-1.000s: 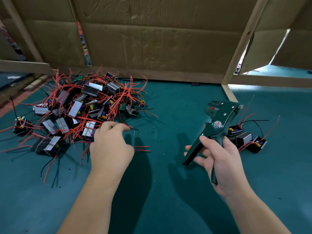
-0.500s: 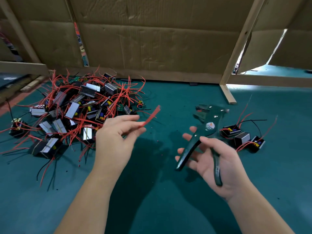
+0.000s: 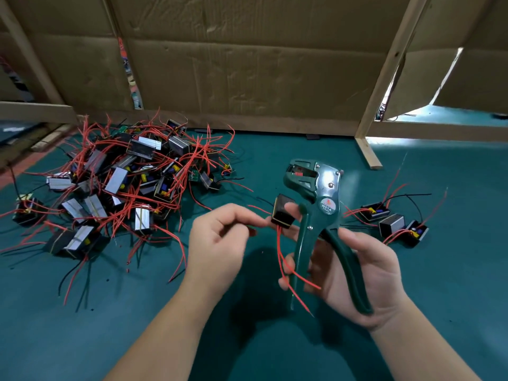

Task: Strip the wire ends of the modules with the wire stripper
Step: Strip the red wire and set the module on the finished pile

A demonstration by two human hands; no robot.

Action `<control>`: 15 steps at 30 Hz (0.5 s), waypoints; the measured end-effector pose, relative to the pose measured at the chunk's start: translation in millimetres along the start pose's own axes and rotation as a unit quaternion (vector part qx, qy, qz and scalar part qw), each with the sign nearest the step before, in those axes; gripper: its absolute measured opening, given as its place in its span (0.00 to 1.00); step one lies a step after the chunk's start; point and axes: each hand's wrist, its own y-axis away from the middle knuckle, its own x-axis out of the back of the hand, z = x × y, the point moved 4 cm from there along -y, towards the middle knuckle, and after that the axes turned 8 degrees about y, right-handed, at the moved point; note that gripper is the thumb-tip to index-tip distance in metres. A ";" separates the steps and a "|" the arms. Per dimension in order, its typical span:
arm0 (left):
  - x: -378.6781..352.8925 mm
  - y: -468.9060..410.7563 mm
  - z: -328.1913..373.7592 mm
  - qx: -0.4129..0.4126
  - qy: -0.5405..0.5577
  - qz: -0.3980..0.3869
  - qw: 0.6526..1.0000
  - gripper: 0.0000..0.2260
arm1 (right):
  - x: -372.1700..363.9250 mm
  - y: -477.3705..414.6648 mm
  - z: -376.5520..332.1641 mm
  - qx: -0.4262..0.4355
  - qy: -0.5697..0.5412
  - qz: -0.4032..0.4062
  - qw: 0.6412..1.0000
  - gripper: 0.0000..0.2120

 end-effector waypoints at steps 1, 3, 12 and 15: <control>3.7 -3.2 -6.5 0.069 0.043 0.036 0.996 0.13 | -3.1 -0.2 0.2 0.005 -0.005 -0.020 1.000 0.34; 1.8 -5.8 -18.9 0.224 0.140 0.011 0.964 0.11 | -8.5 -0.8 0.9 0.014 -0.010 -0.050 0.999 0.33; -6.3 -6.0 -10.8 0.217 0.313 -0.060 0.923 0.19 | -15.2 -4.6 12.3 -0.026 0.002 -0.084 0.996 0.35; 5.6 -9.4 -10.8 0.217 0.305 -0.004 0.927 0.14 | -9.5 -4.4 11.1 -0.031 0.013 -0.052 0.998 0.35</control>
